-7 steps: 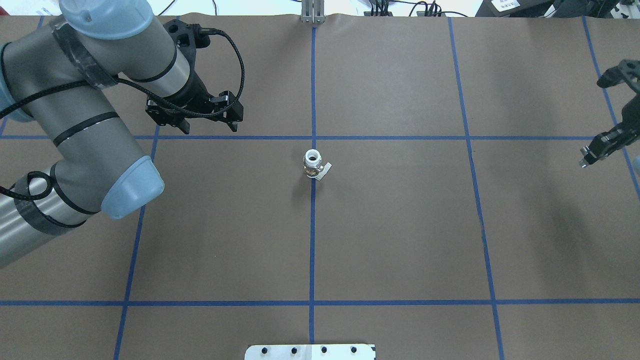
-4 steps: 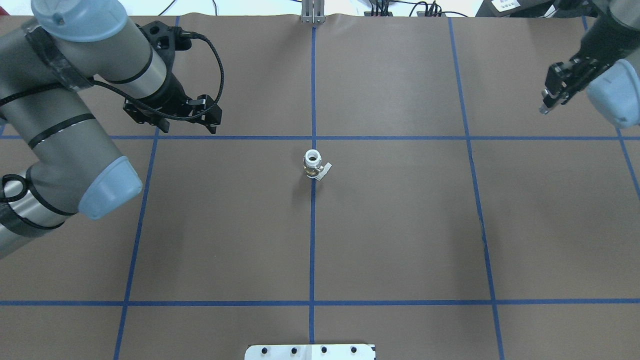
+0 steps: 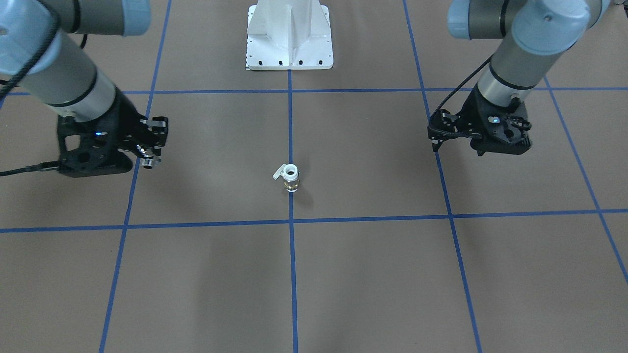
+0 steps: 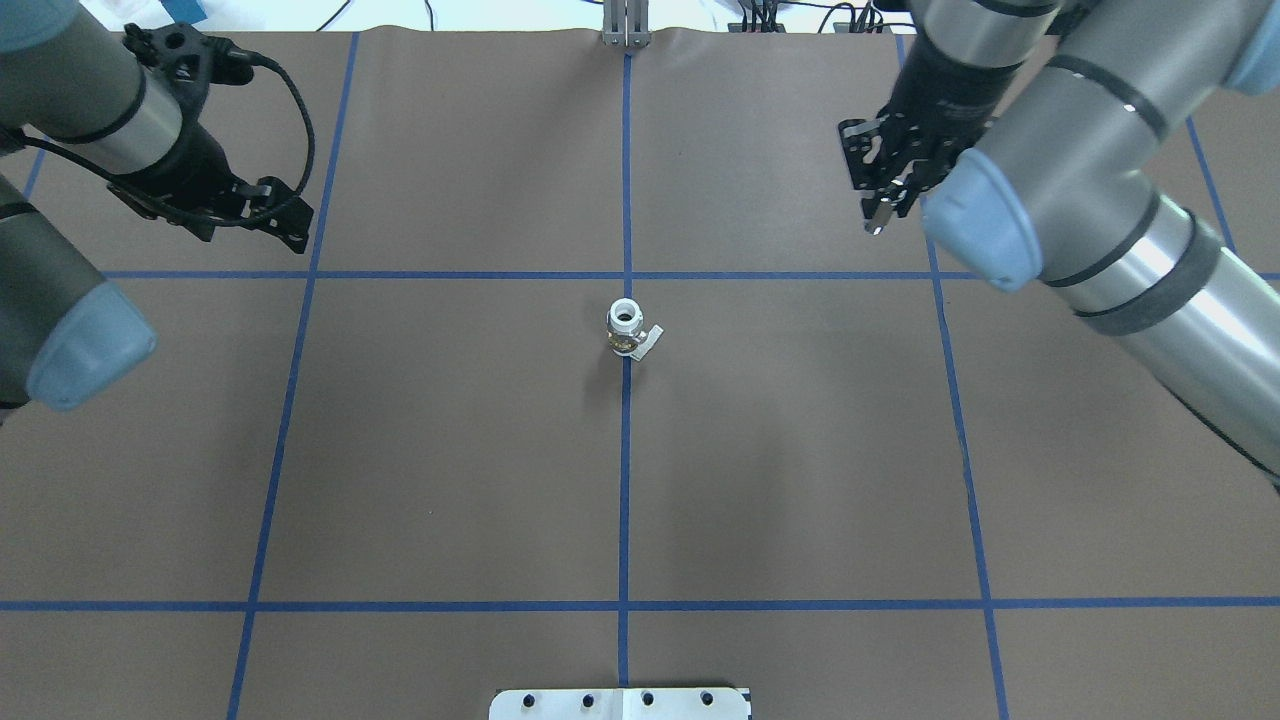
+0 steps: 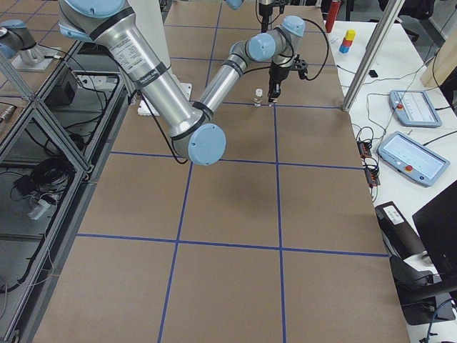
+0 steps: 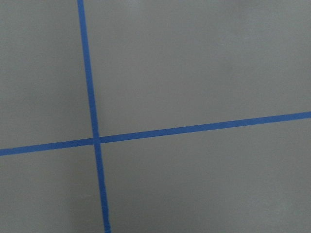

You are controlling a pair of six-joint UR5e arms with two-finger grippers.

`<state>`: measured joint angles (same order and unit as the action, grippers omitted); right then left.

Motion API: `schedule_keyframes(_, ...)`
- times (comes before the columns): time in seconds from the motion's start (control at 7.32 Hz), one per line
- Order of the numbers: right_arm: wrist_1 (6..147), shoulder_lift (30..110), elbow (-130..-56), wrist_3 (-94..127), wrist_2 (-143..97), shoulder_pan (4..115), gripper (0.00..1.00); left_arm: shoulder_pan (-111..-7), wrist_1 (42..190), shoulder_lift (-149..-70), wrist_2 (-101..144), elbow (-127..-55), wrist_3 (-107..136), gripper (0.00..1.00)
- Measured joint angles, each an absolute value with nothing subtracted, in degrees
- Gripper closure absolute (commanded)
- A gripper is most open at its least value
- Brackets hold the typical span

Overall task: Assemble PPR valve and pipe with both arms
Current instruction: 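Carry the chrome fitting with the right gripper above the standing valve, then lower the chrome fitting onto the valve top and press it in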

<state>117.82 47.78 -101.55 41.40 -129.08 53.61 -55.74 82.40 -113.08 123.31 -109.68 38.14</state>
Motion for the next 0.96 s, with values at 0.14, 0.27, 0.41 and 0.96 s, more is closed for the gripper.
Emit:
schedule_keyframes(0.14, 116.1, 44.64, -99.37, 47.33, -127.36, 50.56, 1.0, -58.14, 82.17, -111.85, 124.63, -109.76, 34.41, 0.0)
schedule_keyframes(0.27, 114.24, 41.87, -96.83, 51.89, -126.67, 48.25, 1.0, -60.04, 82.04, -110.68, 125.23, -109.66, 31.47, 0.0)
schedule_keyframes(0.41, 113.11, 37.61, -91.65, 54.35, -126.47, 46.33, 1.0, -61.54, 82.04, -109.34, 125.52, -109.67, 28.79, 0.0)
schedule_keyframes(0.96, 100.34, 30.31, -75.04, 61.93, -125.63, 40.11, 1.0, -64.58, 81.86, -107.04, 127.44, -109.95, 22.99, 0.0)
